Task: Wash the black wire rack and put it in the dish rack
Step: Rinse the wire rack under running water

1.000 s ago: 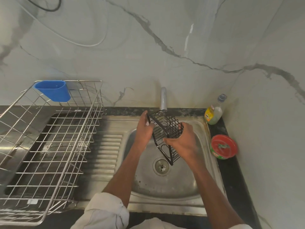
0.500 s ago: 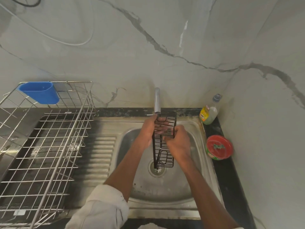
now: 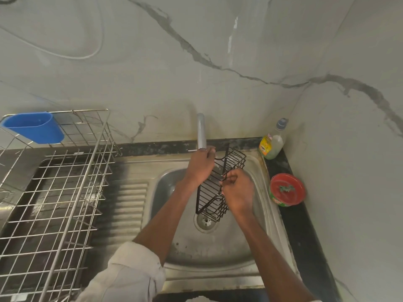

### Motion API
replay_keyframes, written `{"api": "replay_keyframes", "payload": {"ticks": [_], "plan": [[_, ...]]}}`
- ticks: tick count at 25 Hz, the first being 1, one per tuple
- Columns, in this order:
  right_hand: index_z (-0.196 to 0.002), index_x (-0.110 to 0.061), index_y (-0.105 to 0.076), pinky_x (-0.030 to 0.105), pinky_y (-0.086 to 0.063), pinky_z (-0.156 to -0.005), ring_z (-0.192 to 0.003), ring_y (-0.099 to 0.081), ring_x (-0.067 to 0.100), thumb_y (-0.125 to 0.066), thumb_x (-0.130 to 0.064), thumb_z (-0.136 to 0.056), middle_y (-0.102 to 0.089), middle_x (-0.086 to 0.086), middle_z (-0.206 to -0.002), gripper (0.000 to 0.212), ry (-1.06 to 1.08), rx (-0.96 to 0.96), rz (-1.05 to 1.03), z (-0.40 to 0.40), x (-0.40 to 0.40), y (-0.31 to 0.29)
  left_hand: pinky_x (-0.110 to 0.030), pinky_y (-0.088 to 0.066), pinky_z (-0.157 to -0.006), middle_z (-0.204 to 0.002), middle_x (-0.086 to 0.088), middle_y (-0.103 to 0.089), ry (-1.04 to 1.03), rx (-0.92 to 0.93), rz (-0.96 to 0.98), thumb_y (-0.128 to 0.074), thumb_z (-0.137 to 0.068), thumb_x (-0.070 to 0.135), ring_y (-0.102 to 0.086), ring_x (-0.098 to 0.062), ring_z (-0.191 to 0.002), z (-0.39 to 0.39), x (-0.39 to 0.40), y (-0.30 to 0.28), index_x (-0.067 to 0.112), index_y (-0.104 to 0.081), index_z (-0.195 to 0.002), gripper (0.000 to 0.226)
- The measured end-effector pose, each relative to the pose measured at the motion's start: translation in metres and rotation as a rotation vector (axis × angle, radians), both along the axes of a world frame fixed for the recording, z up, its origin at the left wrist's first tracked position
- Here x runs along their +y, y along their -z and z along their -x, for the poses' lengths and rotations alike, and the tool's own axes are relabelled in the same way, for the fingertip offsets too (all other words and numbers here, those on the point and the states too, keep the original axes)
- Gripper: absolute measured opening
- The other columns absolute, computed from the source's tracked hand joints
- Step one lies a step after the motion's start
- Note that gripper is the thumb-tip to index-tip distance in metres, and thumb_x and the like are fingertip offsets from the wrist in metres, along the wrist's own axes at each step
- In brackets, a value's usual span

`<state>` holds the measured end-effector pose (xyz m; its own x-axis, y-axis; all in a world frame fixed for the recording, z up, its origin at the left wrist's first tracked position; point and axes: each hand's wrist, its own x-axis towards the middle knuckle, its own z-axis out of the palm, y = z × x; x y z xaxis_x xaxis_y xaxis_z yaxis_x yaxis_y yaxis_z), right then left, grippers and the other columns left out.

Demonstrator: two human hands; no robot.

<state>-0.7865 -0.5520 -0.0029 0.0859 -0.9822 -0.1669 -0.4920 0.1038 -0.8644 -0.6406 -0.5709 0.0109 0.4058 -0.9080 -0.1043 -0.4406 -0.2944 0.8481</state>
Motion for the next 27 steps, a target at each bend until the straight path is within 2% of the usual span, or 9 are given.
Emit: {"api": "replay_keyframes", "payload": {"ticks": [3,7,9,12,14,16,20,23,27], "plan": [[-0.097,-0.017,-0.066,0.016,-0.043,-0.062,-0.08,-0.065,0.006,-0.066,0.005,-0.083,-0.071,-0.006,-0.087,0.026,-0.022,0.056,0.001,0.004,-0.001,-0.009,-0.011,-0.053,-0.087,-0.121,0.002,-0.075,-0.153,0.412,0.142,-0.063,-0.104,0.004,-0.068,0.002,-0.097,0.0,0.02,0.004,0.008,-0.072,-0.132,0.029],[-0.095,-0.022,-0.064,0.027,-0.047,-0.067,-0.083,-0.063,0.007,-0.064,0.003,-0.082,-0.067,-0.009,-0.087,0.028,-0.145,0.106,-0.01,0.013,-0.001,-0.011,-0.023,-0.061,-0.075,-0.104,-0.008,-0.08,-0.388,1.084,0.287,-0.064,-0.096,-0.014,-0.076,-0.015,-0.089,-0.004,0.041,0.012,-0.002,-0.071,-0.124,0.031],[-0.094,-0.024,-0.064,0.029,-0.048,-0.068,-0.083,-0.064,0.011,-0.064,-0.002,-0.082,-0.067,-0.007,-0.088,0.025,-0.189,0.089,-0.048,0.019,0.004,-0.013,-0.029,-0.065,-0.076,-0.11,-0.015,-0.08,-0.45,1.17,0.249,-0.061,-0.097,-0.015,-0.078,-0.021,-0.092,-0.011,0.046,0.019,-0.001,-0.069,-0.128,0.036],[-0.085,-0.03,-0.063,0.04,-0.052,-0.076,-0.083,-0.064,0.014,-0.064,-0.006,-0.083,-0.067,-0.008,-0.083,0.024,-0.168,0.01,-0.118,0.03,0.011,-0.012,-0.045,-0.058,-0.099,-0.125,-0.009,-0.076,-0.385,0.792,0.098,-0.066,-0.092,-0.013,-0.07,-0.027,-0.116,-0.018,0.048,0.032,0.024,-0.076,-0.116,0.046],[-0.082,-0.031,-0.064,0.044,-0.053,-0.081,-0.085,-0.065,0.019,-0.061,-0.004,-0.076,-0.066,-0.006,-0.08,0.028,-0.163,-0.058,-0.138,0.035,0.011,-0.012,-0.04,-0.056,-0.1,-0.115,0.001,-0.074,-0.278,0.6,0.04,-0.074,-0.093,-0.004,-0.07,-0.019,-0.106,-0.023,0.051,0.034,0.024,-0.069,-0.123,0.041],[-0.084,-0.027,-0.066,0.043,-0.052,-0.085,-0.092,-0.065,0.021,-0.06,-0.001,-0.072,-0.066,-0.003,-0.085,0.029,-0.173,-0.124,-0.145,0.037,0.01,-0.018,-0.039,-0.058,-0.101,-0.104,0.007,-0.078,-0.201,0.533,0.031,-0.077,-0.094,0.003,-0.073,-0.012,-0.095,-0.03,0.05,0.033,0.024,-0.073,-0.12,0.033],[-0.091,-0.021,-0.061,0.04,-0.052,-0.092,-0.101,-0.066,0.023,-0.06,0.016,-0.079,-0.068,0.004,-0.096,0.039,-0.107,-0.216,-0.133,0.037,0.006,-0.026,-0.04,-0.057,-0.103,-0.097,0.01,-0.082,-0.092,0.366,0.013,-0.079,-0.096,0.024,-0.075,-0.012,-0.1,-0.033,0.04,0.029,0.032,-0.081,-0.098,0.009],[-0.093,-0.018,-0.061,0.038,-0.052,-0.091,-0.101,-0.064,0.024,-0.057,0.021,-0.074,-0.066,0.007,-0.097,0.043,-0.071,-0.266,-0.124,0.04,0.006,-0.024,-0.04,-0.059,-0.099,-0.101,0.004,-0.083,-0.094,0.364,0.048,-0.079,-0.094,0.026,-0.077,-0.017,-0.102,-0.029,0.027,0.024,0.027,-0.083,-0.101,0.009],[-0.105,-0.013,-0.059,0.02,-0.049,-0.077,-0.097,-0.061,0.019,-0.052,0.025,-0.077,-0.063,0.009,-0.103,0.047,-0.053,-0.306,-0.108,0.042,0.012,-0.024,-0.021,-0.055,-0.083,-0.099,0.007,-0.082,-0.062,0.285,0.037,-0.072,-0.101,0.016,-0.076,-0.007,-0.096,-0.029,0.025,0.024,0.021,-0.082,-0.113,0.016]]}}
